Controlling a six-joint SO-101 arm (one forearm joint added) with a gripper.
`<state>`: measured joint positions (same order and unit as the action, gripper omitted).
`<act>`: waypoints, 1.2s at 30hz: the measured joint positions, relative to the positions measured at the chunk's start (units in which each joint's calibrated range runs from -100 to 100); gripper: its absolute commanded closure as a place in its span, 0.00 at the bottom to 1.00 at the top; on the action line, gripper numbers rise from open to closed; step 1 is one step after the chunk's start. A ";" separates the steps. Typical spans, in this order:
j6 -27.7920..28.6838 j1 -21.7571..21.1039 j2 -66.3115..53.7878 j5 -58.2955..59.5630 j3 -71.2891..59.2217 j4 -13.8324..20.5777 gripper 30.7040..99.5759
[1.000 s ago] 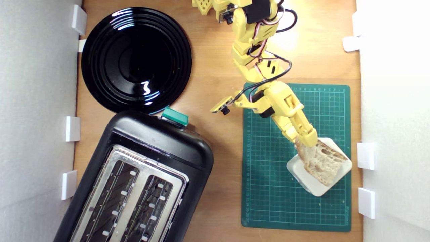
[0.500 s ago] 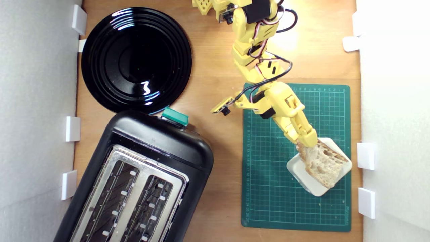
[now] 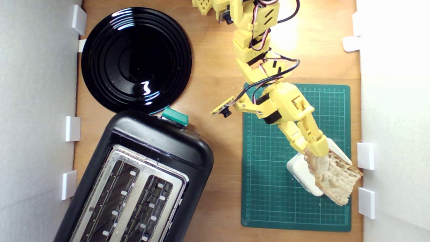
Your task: Pick bread and place in toaster
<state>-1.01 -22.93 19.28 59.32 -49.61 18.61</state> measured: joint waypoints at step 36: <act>-25.72 9.06 -52.08 -44.58 -0.28 -33.14 0.64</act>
<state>-26.73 -13.87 -32.80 14.75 -49.88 -14.53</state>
